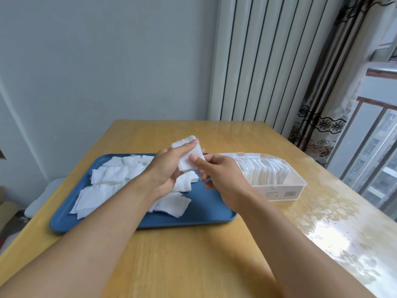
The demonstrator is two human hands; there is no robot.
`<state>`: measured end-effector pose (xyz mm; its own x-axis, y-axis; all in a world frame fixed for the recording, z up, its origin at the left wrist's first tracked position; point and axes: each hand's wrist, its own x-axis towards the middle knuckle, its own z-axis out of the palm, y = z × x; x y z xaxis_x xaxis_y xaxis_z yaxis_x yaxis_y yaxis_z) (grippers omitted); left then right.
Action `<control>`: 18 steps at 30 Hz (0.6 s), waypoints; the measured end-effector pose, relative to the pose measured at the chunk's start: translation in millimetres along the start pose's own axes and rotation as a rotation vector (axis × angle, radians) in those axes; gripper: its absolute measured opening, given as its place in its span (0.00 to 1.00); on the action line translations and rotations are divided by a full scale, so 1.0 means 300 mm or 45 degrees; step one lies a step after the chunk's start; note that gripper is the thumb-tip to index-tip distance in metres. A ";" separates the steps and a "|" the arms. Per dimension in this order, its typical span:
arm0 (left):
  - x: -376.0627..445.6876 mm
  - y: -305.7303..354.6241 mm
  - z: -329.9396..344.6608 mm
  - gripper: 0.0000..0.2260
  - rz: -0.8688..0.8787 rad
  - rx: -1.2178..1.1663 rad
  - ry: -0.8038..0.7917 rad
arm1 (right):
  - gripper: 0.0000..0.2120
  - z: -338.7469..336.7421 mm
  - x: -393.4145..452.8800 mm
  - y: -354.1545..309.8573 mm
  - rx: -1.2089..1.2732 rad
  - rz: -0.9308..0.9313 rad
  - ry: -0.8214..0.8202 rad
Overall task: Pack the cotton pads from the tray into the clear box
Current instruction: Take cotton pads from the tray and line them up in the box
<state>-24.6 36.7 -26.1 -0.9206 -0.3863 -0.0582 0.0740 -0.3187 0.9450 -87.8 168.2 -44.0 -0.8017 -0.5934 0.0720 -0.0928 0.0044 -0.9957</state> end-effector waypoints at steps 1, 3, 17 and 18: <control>0.003 0.000 0.007 0.10 0.018 -0.016 -0.034 | 0.12 0.004 0.004 0.006 0.011 -0.008 -0.011; 0.012 0.020 -0.004 0.09 0.112 -0.056 0.067 | 0.08 0.019 0.014 0.015 -0.055 -0.012 -0.033; 0.125 0.029 -0.345 0.14 -0.048 -0.368 0.548 | 0.39 0.217 0.164 0.053 -1.118 -0.004 -0.198; 0.125 0.030 -0.347 0.14 -0.050 -0.360 0.547 | 0.39 0.228 0.171 0.051 -1.121 0.032 -0.200</control>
<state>-18.4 -70.7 -53.4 -0.6885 -0.6710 -0.2750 0.1979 -0.5387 0.8189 -90.0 82.5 -59.4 -0.7254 -0.6879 -0.0223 -0.5479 0.5968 -0.5862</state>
